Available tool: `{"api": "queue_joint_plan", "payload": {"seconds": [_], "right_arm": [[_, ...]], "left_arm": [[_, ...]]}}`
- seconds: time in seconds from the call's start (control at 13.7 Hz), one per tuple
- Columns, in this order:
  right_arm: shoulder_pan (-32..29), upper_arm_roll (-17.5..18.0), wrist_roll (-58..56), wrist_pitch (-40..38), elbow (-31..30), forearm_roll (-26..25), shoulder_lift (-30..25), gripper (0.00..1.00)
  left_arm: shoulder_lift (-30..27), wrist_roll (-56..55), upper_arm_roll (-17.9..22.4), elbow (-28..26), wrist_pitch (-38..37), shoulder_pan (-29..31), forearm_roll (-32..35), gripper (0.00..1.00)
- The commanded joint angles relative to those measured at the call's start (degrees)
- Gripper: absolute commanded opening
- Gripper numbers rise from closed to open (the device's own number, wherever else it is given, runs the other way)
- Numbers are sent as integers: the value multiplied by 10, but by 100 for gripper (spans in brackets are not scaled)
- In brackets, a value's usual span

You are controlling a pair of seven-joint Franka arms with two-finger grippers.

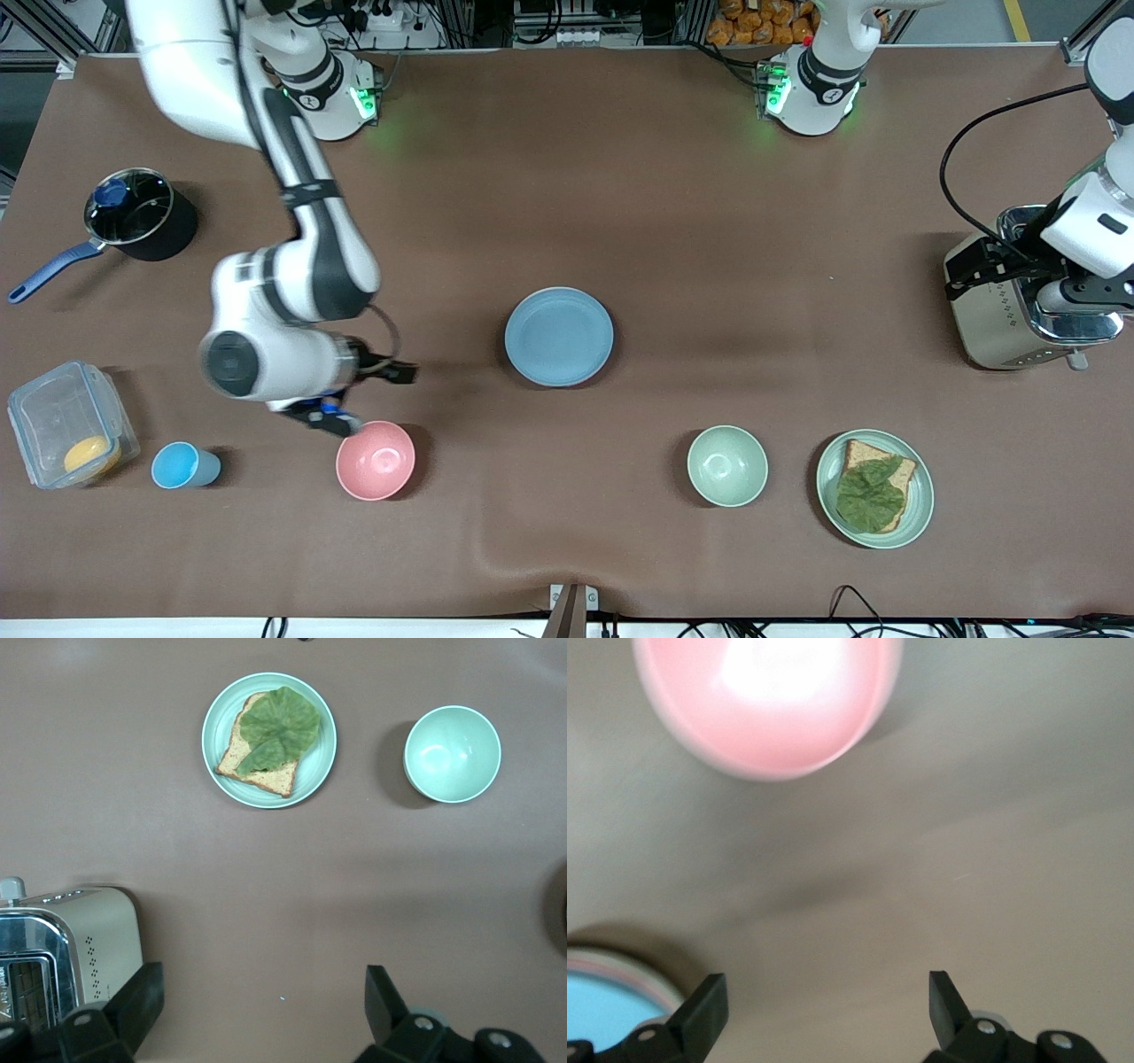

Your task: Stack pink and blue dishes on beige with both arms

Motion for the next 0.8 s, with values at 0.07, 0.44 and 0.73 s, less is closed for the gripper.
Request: {"api": "queue_joint_plan", "payload": {"seconds": [0.07, 0.44, 0.73], "right_arm": [[-54, 3, -66, -23, -13, -44, -41, 100], [-127, 11, -144, -48, -45, -69, -122, 100], [-209, 103, -159, -53, -109, -133, -247, 100]], "left_arm": [[-8, 8, -3, -2, -11, 4, -1, 100], [3, -2, -18, 22, -11, -4, 3, 100], [8, 0, -28, 29, -12, 5, 56, 100]]}}
